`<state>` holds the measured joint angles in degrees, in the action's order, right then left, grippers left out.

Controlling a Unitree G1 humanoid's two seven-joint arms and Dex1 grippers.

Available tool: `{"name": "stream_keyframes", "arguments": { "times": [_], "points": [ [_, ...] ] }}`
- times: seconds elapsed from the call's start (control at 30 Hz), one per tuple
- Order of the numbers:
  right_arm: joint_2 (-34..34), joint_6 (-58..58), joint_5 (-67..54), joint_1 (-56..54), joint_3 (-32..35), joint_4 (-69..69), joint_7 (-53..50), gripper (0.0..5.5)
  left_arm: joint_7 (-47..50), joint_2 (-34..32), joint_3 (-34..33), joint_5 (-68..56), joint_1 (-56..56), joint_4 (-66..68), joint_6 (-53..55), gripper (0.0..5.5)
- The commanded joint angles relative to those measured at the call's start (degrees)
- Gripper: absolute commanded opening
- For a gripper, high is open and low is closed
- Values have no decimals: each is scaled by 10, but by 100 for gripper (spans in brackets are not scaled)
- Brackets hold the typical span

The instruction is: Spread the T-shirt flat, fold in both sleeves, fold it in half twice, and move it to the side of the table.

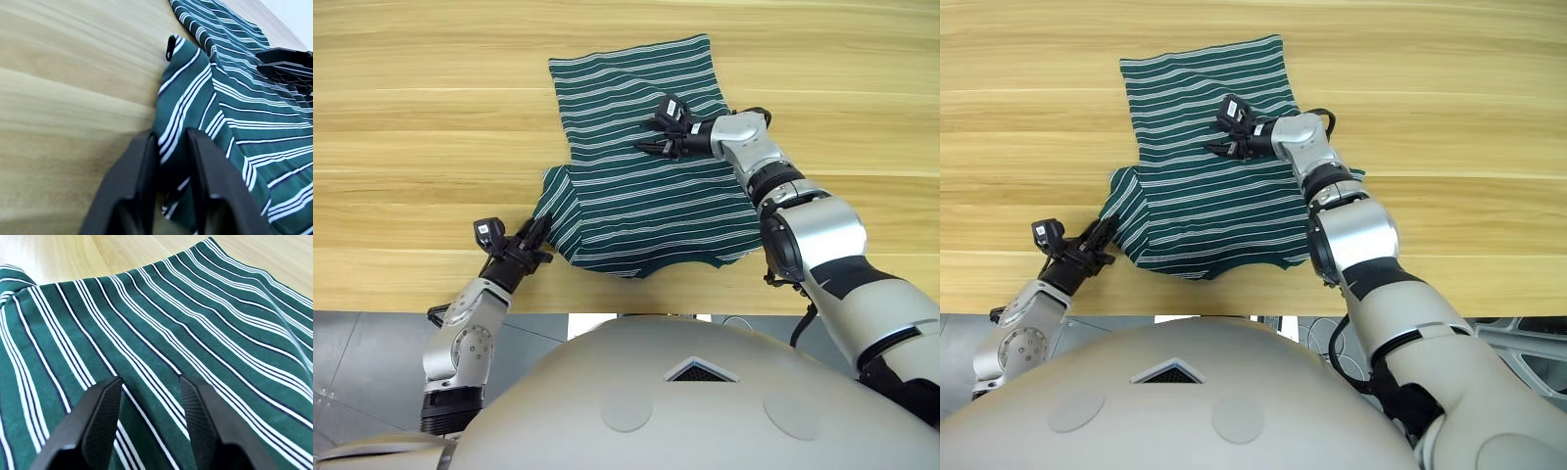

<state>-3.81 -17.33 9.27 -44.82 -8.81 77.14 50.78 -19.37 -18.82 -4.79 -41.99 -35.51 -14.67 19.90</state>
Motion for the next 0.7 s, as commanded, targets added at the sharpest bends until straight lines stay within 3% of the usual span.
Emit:
{"name": "stream_keyframes", "arguments": {
  "times": [0.03,0.1,0.3,0.47,0.7],
  "points": [
    [3,-5,6,-19,5,-3,-1,216,9,6,-6,26,-11,13,19,25],
    [3,-5,7,-19,6,-3,-3,216,9,10,-15,32,-6,8,11,1],
    [5,-12,4,-20,12,-4,-1,216,-17,29,-25,43,4,-42,-29,1],
    [4,-21,3,-22,20,-4,-2,216,-61,13,35,83,2,-109,-35,1],
    [-1,-38,-1,-23,31,-8,6,216,-75,-28,172,216,64,-96,3,1]
  ]
}}
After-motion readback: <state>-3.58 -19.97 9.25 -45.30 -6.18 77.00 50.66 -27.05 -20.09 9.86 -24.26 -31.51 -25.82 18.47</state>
